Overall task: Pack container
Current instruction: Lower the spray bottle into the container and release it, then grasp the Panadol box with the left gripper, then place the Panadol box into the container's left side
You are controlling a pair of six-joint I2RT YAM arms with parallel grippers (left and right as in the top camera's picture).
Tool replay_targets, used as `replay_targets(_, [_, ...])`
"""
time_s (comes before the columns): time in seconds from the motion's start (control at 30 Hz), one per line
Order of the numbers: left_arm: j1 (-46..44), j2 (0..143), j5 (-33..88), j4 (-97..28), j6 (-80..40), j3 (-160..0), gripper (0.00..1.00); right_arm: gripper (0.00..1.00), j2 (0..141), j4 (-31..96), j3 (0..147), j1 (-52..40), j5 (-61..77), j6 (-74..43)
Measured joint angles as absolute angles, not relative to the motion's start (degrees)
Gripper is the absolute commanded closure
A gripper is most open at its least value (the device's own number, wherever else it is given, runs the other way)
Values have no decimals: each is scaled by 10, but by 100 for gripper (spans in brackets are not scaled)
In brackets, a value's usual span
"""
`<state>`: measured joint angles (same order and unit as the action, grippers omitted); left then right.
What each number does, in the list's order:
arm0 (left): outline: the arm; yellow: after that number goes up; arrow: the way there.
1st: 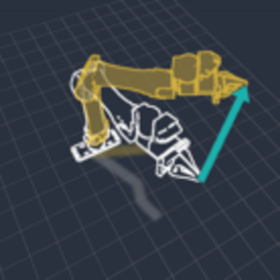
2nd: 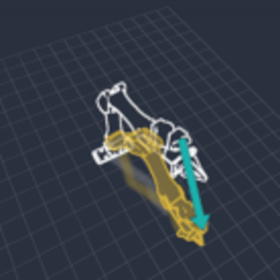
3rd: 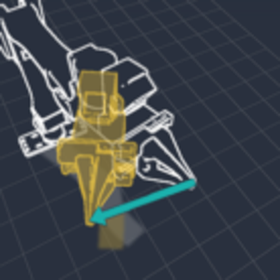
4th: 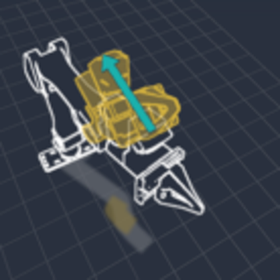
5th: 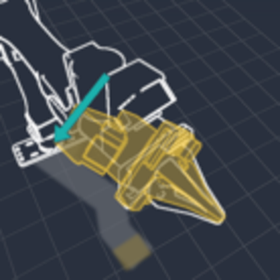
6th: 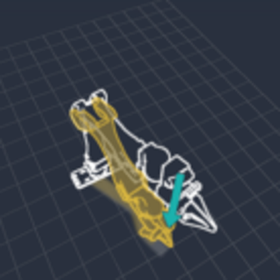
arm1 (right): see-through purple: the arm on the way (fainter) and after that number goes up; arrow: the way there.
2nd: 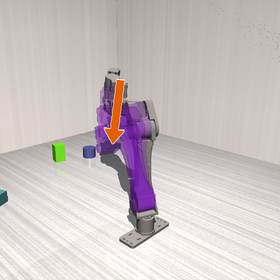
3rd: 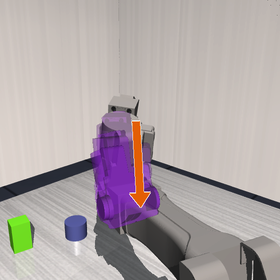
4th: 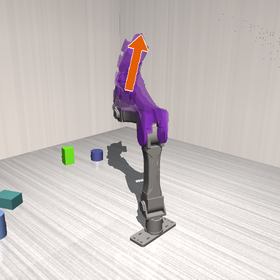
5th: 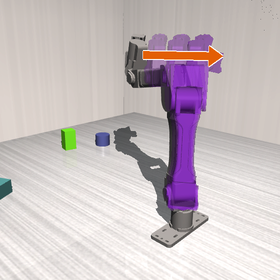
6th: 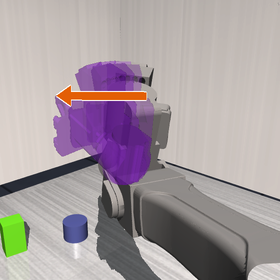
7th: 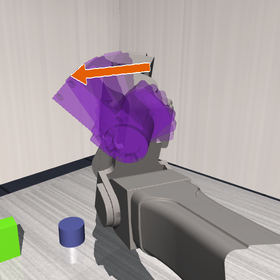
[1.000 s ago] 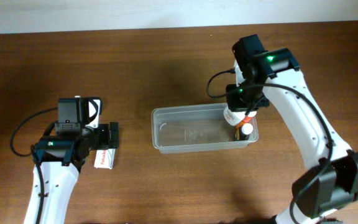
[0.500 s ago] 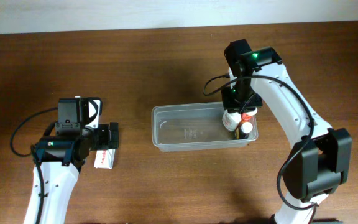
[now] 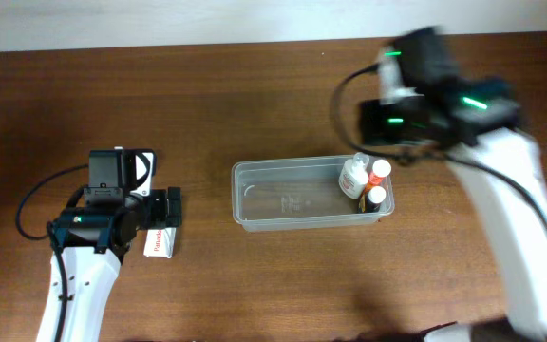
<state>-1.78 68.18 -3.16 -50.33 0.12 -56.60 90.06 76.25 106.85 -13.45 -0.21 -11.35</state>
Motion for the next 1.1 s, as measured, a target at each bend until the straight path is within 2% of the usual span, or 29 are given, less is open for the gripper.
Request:
replay_targets(0.1, [-8, 702, -32, -501, 1, -568, 1, 30, 830, 806, 1081, -49, -13, -114])
replay_targets(0.23, [10, 774, -32, -497, 1, -570, 1, 30, 834, 838, 1072, 15, -17, -112])
replay_targets(0.53, [13, 975, -30, -451, 1, -571, 1, 30, 855, 838, 1045, 48, -12, -103])
replay_targets(0.6, [13, 1011, -29, -448, 1, -571, 11, 30, 855, 838, 1045, 48, -12, -103])
replay_targets(0.73, [13, 1019, -19, -448, -2, -573, 37, 30, 855, 838, 1045, 48, -10, -103])
replay_targets(0.8, [13, 1019, -19, -448, -1, -573, 44, 30, 855, 838, 1045, 48, -10, -103])
replay_targets(0.97, [13, 1020, -19, -454, -3, -575, 46, 30, 855, 838, 1045, 48, -10, -103])
replay_targets(1.1, [13, 1022, -19, -493, -3, -592, 53, 30, 855, 838, 1045, 48, -10, -103])
